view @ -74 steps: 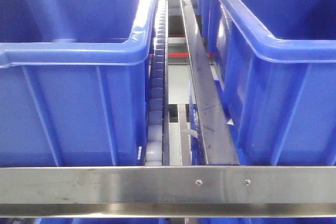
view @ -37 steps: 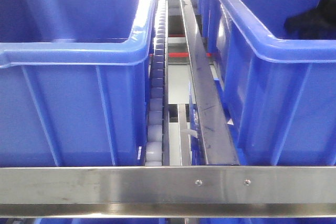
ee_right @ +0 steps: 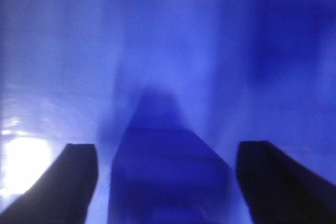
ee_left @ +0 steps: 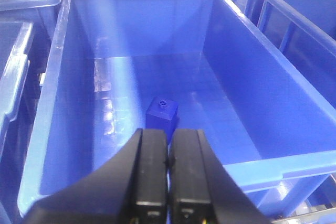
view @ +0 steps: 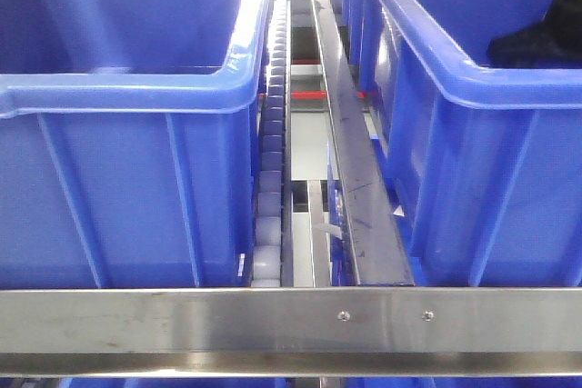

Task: Pick and sort blue part to right shelf
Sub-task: 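Lower the right gripper's part into its bin and open the gripper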

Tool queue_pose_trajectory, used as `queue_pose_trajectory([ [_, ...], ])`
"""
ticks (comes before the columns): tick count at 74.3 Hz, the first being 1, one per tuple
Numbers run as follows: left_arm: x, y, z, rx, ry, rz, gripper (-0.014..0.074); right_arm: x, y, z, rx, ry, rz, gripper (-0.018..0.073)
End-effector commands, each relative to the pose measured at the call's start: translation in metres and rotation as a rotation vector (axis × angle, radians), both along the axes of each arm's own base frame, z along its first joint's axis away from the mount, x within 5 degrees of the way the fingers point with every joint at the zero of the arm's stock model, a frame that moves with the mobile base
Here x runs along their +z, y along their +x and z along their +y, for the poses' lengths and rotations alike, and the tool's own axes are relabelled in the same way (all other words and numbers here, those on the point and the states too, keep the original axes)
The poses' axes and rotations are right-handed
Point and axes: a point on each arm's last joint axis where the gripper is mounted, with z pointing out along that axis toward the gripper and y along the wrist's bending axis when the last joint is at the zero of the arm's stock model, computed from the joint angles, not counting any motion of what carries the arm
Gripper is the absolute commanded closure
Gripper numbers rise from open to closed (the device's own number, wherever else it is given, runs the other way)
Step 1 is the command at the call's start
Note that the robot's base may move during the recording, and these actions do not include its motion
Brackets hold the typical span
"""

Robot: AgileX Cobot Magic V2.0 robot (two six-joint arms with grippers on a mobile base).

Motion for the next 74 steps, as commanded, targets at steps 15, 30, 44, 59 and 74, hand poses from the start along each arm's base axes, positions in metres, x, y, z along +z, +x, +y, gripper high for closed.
queue_pose_trajectory([
  [15, 0.015, 0.000, 0.000, 0.000, -0.031, -0.093, 0.0470, 0.098, -0.053, -0.009, -0.013, -0.006, -0.194, 0.0122],
  [30, 0.016, 0.000, 0.000, 0.002, -0.033, -0.110, 0.0470, 0.125, -0.119, -0.012, -0.011, 0.003, -0.314, 0.0467],
  [44, 0.017, 0.000, 0.000, 0.002, -0.035, -0.121, 0.0470, 0.118, -0.189, -0.016, -0.001, 0.016, -0.435, 0.0504],
  [59, 0.017, 0.000, 0.000, 0.002, -0.035, -0.121, 0.0470, 0.093, -0.258, -0.020, 0.008, 0.028, -0.581, 0.0504],
  [74, 0.017, 0.000, 0.000, 0.002, -0.035, -0.121, 0.0470, 0.081, -0.313, -0.024, 0.002, 0.036, -0.720, 0.0504],
])
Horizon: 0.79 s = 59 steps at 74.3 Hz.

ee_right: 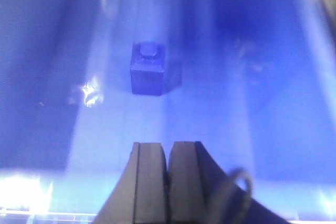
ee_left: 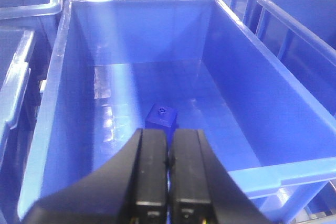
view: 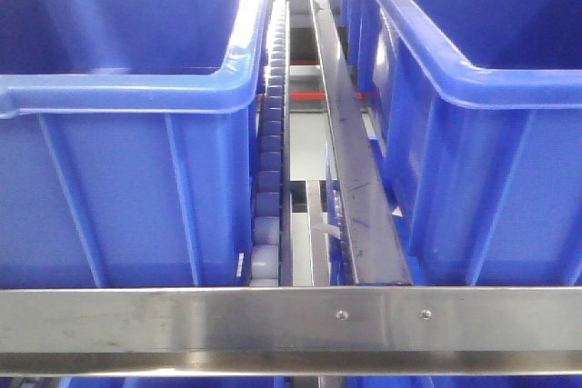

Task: Pick and sort blue part to right shelf

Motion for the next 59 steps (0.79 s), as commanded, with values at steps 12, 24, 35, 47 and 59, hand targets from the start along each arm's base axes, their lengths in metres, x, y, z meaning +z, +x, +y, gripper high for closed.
queue_pose_trajectory([
  [12, 0.015, 0.000, 0.000, 0.002, -0.036, -0.098, 0.0470, 0.022, -0.051, -0.003, 0.006, 0.009, -0.330, 0.0504],
  [24, 0.015, 0.000, 0.000, 0.002, -0.036, -0.098, 0.0470, 0.027, -0.072, -0.004, 0.010, 0.015, -0.463, 0.0504],
  [35, 0.015, 0.000, 0.000, 0.002, -0.036, -0.098, 0.0470, 0.028, -0.073, -0.004, 0.010, 0.016, -0.472, 0.0504],
  [47, 0.015, 0.000, 0.000, 0.002, -0.036, -0.098, 0.0470, 0.028, -0.073, -0.004, 0.010, 0.016, -0.472, 0.0504],
  [59, 0.015, 0.000, 0.000, 0.002, -0.036, -0.098, 0.0470, 0.028, -0.073, -0.004, 0.010, 0.016, -0.472, 0.0504],
])
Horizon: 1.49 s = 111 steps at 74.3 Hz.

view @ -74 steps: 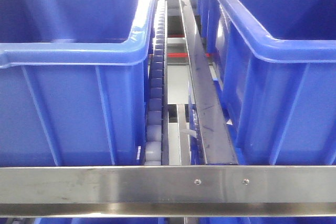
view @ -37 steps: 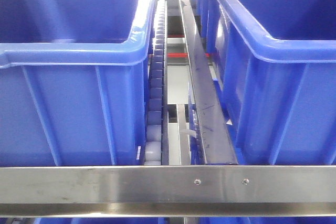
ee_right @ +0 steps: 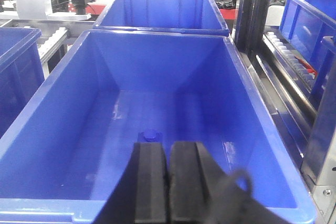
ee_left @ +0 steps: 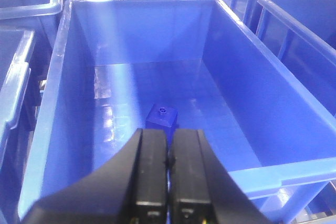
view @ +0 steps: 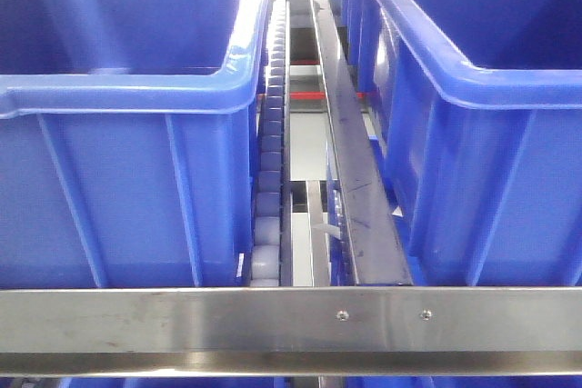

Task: Pick and sort blue part to right shelf

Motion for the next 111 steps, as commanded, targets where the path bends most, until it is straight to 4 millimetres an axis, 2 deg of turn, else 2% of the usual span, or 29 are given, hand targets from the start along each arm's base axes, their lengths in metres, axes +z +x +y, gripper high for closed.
queue_pose_trajectory([
  [1, 0.015, 0.000, 0.000, 0.002, -0.036, -0.097, 0.0470, 0.016, -0.001, 0.001, 0.002, -0.014, -0.104, 0.0504],
  [13, 0.012, -0.001, 0.005, 0.059, 0.039, -0.124, 0.0470, 0.016, -0.001, 0.001, 0.002, -0.014, -0.104, 0.0504],
  [20, -0.002, -0.003, 0.007, 0.130, 0.037, -0.185, 0.0470, 0.016, -0.001, 0.001, 0.002, -0.014, -0.104, 0.0504],
  [33, -0.046, 0.001, 0.010, 0.212, 0.031, -0.303, 0.0470, 0.016, -0.001, 0.001, 0.002, -0.014, -0.104, 0.0504],
  [46, -0.096, 0.012, 0.009, 0.212, 0.023, -0.306, 0.0470, 0.016, -0.001, 0.001, 0.002, -0.014, -0.104, 0.0504],
  [58, -0.123, 0.019, 0.009, 0.210, 0.023, -0.312, 0.0470, 0.016, -0.001, 0.001, 0.002, -0.014, -0.104, 0.0504],
  [111, -0.124, 0.019, 0.009, 0.211, -0.004, -0.334, 0.0470, 0.016, -0.001, 0.001, 0.002, -0.014, -0.104, 0.0504],
])
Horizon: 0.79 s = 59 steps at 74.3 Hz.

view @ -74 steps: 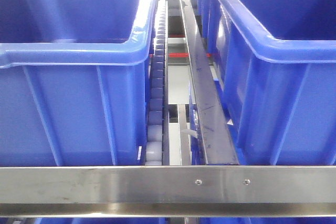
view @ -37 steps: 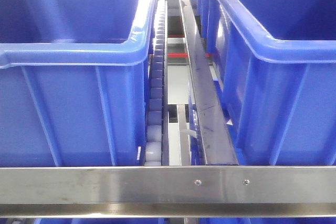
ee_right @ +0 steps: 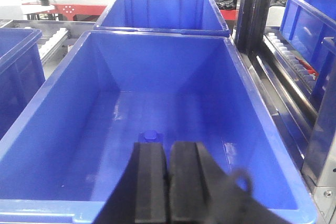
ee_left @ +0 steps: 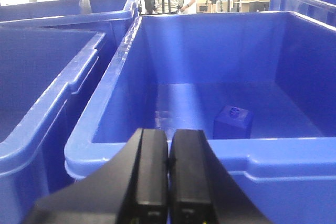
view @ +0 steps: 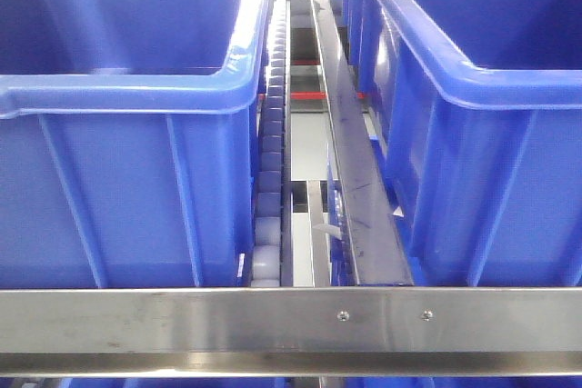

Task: Pick and sort blue part to right shelf

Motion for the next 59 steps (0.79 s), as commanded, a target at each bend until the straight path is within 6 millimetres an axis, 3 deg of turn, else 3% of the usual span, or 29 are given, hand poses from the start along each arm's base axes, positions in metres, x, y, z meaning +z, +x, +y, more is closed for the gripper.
queue_pose_trajectory([
  [1, 0.002, -0.002, 0.000, -0.001, -0.021, -0.091, 0.0470, 0.016, -0.001, 0.001, 0.001, -0.015, -0.102, 0.0504],
  [15, 0.002, -0.002, 0.000, -0.001, -0.021, -0.091, 0.0470, 0.014, 0.000, 0.001, 0.003, -0.015, -0.107, 0.0504],
  [22, 0.002, -0.002, 0.000, -0.001, -0.021, -0.091, 0.0470, 0.004, 0.008, 0.003, 0.022, 0.008, -0.102, 0.0504],
  [44, 0.002, -0.002, 0.000, -0.001, -0.021, -0.091, 0.0470, -0.064, 0.041, 0.008, 0.054, 0.012, -0.098, 0.0504],
  [59, 0.002, -0.002, 0.000, -0.001, -0.021, -0.091, 0.0470, -0.104, 0.050, 0.011, 0.075, 0.047, -0.137, 0.0504],
])
